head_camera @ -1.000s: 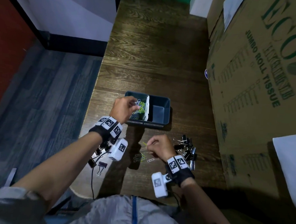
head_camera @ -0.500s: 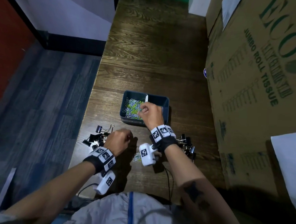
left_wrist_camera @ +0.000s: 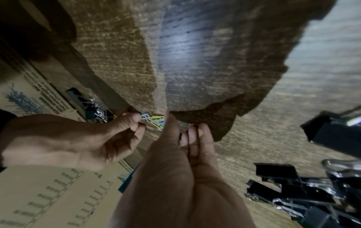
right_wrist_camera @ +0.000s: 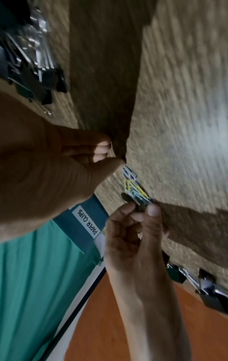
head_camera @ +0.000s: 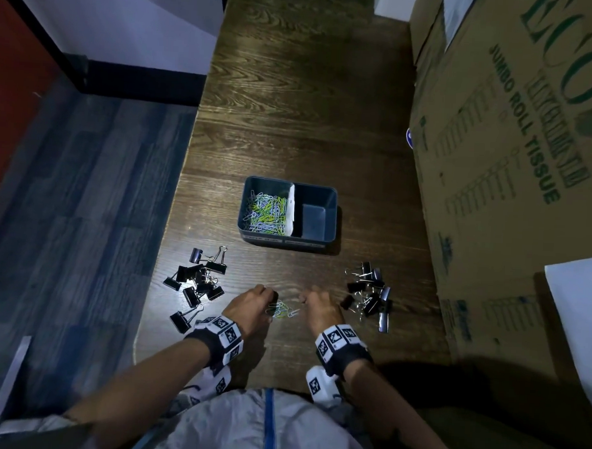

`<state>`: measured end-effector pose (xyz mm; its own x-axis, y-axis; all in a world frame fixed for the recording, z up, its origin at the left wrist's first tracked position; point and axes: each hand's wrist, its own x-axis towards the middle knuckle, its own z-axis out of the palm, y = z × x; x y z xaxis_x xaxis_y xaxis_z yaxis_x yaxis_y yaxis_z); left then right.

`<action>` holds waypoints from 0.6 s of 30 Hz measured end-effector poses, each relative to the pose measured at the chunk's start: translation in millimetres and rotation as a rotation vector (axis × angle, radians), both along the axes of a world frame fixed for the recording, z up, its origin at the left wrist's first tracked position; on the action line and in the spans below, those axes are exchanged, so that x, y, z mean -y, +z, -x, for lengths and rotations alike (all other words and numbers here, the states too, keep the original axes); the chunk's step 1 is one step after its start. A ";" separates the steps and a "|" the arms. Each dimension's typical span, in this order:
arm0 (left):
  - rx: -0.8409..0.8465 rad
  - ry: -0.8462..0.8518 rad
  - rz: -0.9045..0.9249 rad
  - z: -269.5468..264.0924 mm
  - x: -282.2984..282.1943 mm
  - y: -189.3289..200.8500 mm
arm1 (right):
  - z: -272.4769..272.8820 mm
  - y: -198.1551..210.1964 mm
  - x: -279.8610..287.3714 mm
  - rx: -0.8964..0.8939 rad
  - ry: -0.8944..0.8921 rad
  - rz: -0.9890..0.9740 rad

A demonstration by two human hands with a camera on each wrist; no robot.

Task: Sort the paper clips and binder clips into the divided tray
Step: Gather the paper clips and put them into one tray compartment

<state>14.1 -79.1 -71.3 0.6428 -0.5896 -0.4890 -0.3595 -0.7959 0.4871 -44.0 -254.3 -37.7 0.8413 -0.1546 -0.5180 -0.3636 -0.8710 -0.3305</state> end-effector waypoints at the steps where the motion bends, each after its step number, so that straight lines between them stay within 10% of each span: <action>1: 0.008 0.007 0.013 0.8 1.7 -0.5 | -0.9 -0.9 -4.9 0.003 0.002 -0.003; 18: 0.182 -0.135 0.071 8.2 7.7 3.9 | -2.5 -34.1 -24.9 0.125 0.093 -0.072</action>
<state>5.8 -86.8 -67.4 0.6293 -0.7051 -0.3268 -0.5473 -0.7007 0.4578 -41.5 -229.5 -71.8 0.9089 -0.0395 -0.4152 -0.2349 -0.8711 -0.4313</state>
